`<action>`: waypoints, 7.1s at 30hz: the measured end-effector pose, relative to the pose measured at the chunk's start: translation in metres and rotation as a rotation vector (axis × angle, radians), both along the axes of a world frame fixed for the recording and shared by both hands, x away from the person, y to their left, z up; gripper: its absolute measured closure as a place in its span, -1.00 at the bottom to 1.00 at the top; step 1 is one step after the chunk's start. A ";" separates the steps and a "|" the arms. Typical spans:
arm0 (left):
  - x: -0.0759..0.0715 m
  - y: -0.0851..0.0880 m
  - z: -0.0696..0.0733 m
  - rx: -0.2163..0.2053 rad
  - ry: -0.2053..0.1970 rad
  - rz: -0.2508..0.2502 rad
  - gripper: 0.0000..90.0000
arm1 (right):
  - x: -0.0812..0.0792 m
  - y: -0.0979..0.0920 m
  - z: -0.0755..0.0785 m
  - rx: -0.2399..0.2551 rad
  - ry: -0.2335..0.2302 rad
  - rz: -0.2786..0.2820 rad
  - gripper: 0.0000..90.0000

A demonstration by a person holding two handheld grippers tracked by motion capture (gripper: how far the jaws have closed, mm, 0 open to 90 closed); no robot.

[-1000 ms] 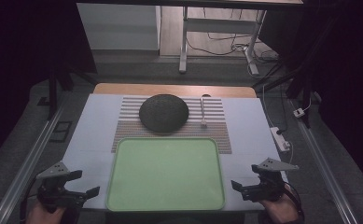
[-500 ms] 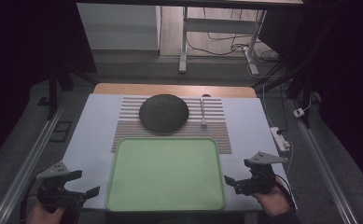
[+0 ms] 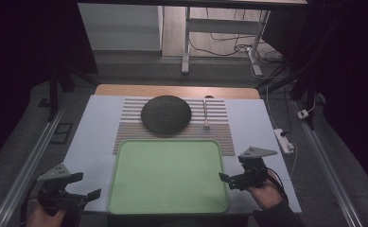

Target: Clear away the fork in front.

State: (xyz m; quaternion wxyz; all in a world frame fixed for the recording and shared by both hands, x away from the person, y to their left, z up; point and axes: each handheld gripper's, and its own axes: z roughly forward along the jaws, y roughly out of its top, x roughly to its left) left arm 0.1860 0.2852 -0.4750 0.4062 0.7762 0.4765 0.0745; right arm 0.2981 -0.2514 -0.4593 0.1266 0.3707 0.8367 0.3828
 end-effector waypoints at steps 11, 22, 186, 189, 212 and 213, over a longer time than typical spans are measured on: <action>0.000 0.000 0.000 0.004 0.000 -0.003 -0.98 | 0.025 0.010 -0.002 0.009 0.000 -0.023 -1.00; 0.000 -0.001 0.000 0.005 0.002 -0.005 -0.98 | 0.054 0.026 -0.009 -0.090 -0.034 -0.029 -1.00; 0.098 -0.118 0.024 0.108 -0.114 -0.498 -1.00 | -0.027 0.063 0.023 0.157 -0.094 0.593 1.00; 0.104 -0.131 0.024 0.131 -0.102 -0.557 -1.00 | -0.032 0.065 0.024 0.167 -0.098 0.624 1.00; 0.120 -0.188 0.016 0.262 -0.146 -0.892 -0.20 | -0.040 0.073 0.031 0.204 -0.069 0.750 1.00; 0.119 -0.189 0.017 0.271 -0.153 -0.901 -0.16 | -0.041 0.073 0.031 0.204 -0.069 0.754 1.00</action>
